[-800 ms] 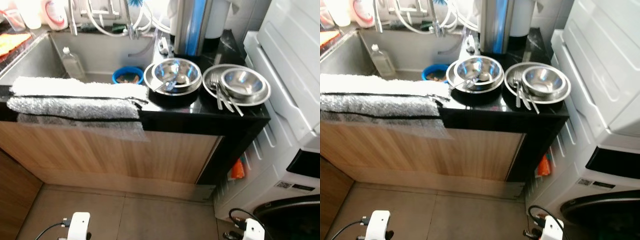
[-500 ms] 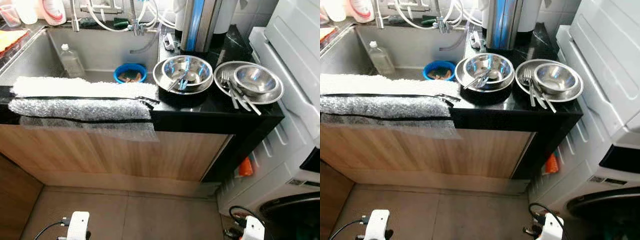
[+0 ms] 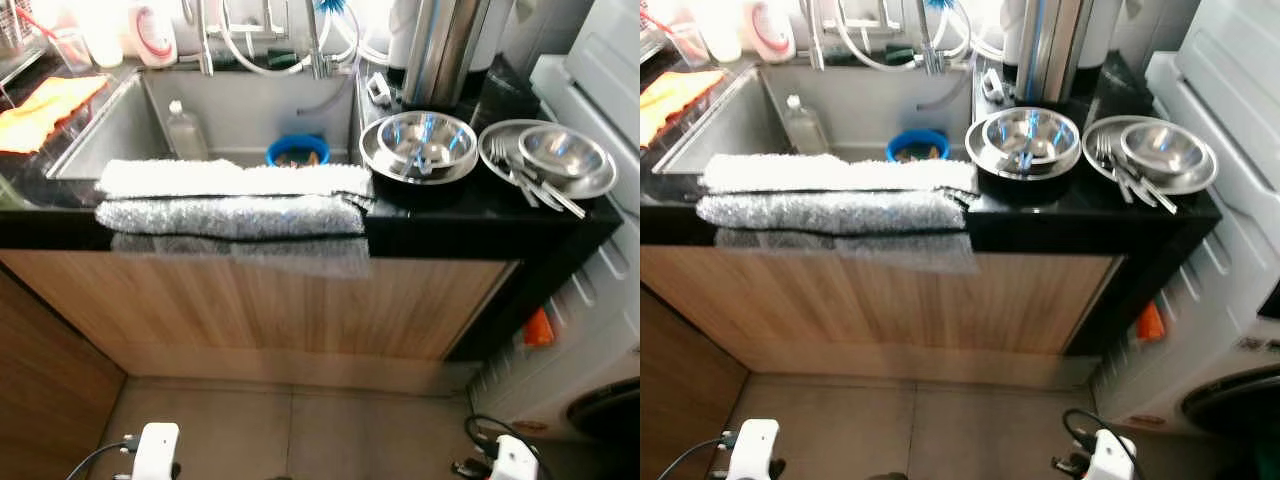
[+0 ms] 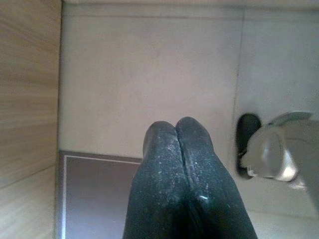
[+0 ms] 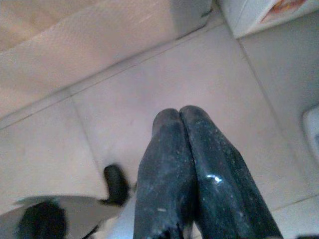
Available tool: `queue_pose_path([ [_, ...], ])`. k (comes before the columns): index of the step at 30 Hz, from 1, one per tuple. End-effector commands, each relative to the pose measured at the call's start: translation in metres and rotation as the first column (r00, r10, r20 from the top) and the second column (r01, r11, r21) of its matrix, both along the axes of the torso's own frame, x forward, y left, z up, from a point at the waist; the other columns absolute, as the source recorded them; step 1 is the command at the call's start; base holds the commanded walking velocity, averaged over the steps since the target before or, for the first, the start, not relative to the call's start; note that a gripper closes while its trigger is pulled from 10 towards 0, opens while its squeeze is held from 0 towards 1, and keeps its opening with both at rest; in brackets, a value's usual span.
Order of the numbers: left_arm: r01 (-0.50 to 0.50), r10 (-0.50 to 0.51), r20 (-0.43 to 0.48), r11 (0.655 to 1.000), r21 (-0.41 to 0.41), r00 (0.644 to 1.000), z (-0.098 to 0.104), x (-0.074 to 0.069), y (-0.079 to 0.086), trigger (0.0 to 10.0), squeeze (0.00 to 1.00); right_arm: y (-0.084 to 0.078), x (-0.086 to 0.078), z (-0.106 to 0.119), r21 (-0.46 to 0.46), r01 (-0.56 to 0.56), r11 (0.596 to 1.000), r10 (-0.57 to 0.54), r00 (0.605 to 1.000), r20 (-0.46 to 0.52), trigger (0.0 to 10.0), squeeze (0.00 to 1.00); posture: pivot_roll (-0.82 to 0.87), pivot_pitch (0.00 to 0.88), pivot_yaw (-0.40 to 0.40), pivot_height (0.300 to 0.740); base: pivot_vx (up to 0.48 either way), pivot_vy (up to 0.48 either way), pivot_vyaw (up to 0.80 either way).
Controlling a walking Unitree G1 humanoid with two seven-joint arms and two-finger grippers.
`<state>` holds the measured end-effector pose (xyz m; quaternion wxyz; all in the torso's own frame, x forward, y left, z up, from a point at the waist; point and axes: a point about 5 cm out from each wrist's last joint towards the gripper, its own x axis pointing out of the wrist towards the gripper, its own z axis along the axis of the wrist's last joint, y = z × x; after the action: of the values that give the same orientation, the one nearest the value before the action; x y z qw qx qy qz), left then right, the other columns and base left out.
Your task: Kitchen organization
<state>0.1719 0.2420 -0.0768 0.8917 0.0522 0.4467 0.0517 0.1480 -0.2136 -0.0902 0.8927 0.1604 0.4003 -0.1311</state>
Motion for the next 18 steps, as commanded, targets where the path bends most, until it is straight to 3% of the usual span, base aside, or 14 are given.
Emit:
queue_pose_path([
  [1,-0.003,0.003,-0.029,1.000,-0.008,1.000,-0.0038,-0.0057,-0.0030,10.0,0.00,-0.0035,-0.0051,-0.0015,-0.006,0.012,1.000,-0.012,1.000,-0.017,10.0,0.00,0.00,0.102,0.016,0.740,0.000,0.266,0.00],
  [18,0.001,-0.001,0.005,1.000,-0.006,1.000,0.0002,0.0024,-0.0030,10.0,0.00,-0.0021,-0.0054,-0.0019,-0.002,0.009,1.000,-0.009,1.000,-0.020,10.0,0.00,0.01,0.101,0.018,0.740,0.000,0.267,0.00],
])
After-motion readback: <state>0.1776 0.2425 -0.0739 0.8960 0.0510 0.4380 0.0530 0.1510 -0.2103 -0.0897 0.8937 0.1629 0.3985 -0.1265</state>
